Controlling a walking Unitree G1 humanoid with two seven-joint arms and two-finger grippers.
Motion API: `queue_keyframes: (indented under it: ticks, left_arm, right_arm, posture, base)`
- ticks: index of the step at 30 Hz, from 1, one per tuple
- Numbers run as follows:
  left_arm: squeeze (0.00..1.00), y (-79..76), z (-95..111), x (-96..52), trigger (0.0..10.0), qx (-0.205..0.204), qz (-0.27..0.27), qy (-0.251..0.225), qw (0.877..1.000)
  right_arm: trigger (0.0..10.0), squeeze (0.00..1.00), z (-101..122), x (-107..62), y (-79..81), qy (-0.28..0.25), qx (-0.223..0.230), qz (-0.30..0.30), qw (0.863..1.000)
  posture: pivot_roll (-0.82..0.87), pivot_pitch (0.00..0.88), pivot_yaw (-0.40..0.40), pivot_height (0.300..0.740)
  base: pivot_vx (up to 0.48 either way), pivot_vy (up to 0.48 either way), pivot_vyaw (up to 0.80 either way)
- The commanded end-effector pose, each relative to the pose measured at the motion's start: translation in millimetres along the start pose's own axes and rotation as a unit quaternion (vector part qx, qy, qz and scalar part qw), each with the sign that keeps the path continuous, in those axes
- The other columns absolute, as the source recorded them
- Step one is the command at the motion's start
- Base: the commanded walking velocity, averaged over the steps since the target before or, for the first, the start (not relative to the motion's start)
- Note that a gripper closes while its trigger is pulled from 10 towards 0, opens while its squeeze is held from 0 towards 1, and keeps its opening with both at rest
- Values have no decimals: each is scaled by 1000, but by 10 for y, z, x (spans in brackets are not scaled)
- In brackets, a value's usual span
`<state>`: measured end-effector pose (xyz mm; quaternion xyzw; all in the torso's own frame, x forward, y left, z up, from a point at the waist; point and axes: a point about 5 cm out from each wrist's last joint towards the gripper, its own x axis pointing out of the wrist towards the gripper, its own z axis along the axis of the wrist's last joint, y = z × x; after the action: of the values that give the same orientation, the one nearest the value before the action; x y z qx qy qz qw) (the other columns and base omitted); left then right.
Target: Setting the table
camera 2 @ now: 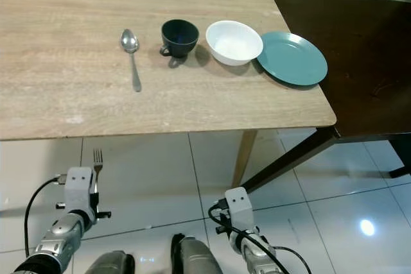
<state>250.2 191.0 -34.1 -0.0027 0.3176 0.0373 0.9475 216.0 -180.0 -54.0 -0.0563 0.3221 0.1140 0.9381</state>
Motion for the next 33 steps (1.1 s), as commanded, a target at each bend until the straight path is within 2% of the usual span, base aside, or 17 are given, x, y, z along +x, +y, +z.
queue_keyframes:
  ticks: [1, 8, 10, 20, 23, 26, 33]
  left_arm:
    - [0, 7, -153, -29, 10000, -14, 10, 27, 999]
    - [0, 47, -290, -62, 10000, -15, 12, 52, 998]
    - [0, 66, -321, -70, 10000, -16, 15, 59, 998]
    - [0, 27, -334, -70, 10000, -27, 10, 59, 998]
    - [0, 2, -365, -83, 10000, -5, -2, 57, 998]
    - [0, 13, -412, -100, 10000, 13, -7, 64, 998]
    - [0, 46, -401, -91, 10000, 9, -9, 71, 997]
  right_arm:
    - [10000, 0, -135, -51, -29, 23, 10, -9, 1000]
    - [10000, 0, -224, -57, 0, 53, 11, -8, 999]
    - [10000, 0, -248, -59, 0, 61, 26, -16, 998]
    - [10000, 0, -201, -44, -20, 45, 46, -28, 998]
    - [10000, 0, -184, -45, -36, 37, 50, -32, 998]
    - [10000, 0, -230, -64, -65, 51, 43, -41, 997]
    - [10000, 0, -315, -97, -145, 85, 63, -73, 992]
  posture:
    - [51, 115, -78, 740]
    - [52, 109, -76, 740]
    - [57, 111, -75, 740]
    - [61, 105, -67, 740]
    - [60, 100, -67, 740]
    - [61, 93, -66, 740]
    - [58, 72, -66, 740]
  base:
    - [0, 0, 0]
    - [0, 0, 0]
    - [0, 0, 0]
    - [0, 0, 0]
    - [0, 0, 0]
    - [0, 0, 0]
    - [0, 0, 0]
